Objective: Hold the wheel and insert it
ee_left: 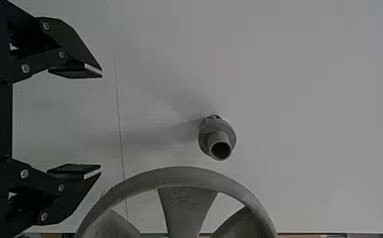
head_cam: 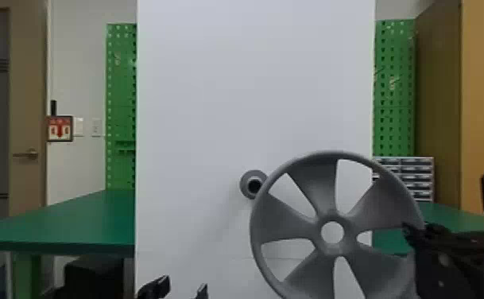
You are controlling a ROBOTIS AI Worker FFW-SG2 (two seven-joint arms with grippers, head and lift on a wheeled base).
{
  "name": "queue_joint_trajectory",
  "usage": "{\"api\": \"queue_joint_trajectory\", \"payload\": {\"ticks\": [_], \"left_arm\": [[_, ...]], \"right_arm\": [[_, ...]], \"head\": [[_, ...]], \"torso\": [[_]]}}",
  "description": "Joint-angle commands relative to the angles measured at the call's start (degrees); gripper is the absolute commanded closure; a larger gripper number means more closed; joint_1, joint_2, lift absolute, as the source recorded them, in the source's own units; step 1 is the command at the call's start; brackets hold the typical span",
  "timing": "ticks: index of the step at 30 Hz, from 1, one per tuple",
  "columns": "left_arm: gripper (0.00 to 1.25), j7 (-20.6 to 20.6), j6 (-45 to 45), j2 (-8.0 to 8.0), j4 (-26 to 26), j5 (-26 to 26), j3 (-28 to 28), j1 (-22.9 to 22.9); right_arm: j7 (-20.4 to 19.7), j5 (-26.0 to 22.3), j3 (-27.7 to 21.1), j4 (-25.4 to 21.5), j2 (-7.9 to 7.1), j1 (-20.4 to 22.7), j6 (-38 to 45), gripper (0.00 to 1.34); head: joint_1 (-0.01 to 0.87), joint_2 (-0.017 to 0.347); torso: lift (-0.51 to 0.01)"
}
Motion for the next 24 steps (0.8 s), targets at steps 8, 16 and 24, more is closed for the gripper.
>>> {"api": "queue_joint_trajectory", "payload": {"ticks": [8, 16, 24], "left_arm": [[0.55, 0.08, 0.18, 0.00, 0.00, -0.15, -0.20, -0.16], [0.55, 0.08, 0.18, 0.09, 0.00, 0.20, 0.15, 0.10], [0.55, 0.08, 0.18, 0.09, 0.00, 0.11, 0.15, 0.10]], "right_arm": [[-1.23, -1.46, 0.80, 0.35, -0.57, -5.69, 3.65, 1.16], [-1.49, -2.78, 1.50, 0.35, -2.16, -8.76, 5.24, 1.16], [-1.67, -3.83, 0.45, 0.53, -2.86, -10.35, 5.50, 1.16]], "head": [[0.005, 0.112], [0.005, 0.112], [0.005, 0.112]], "torso": [[-0.478], [-0.478], [-0.478]]}}
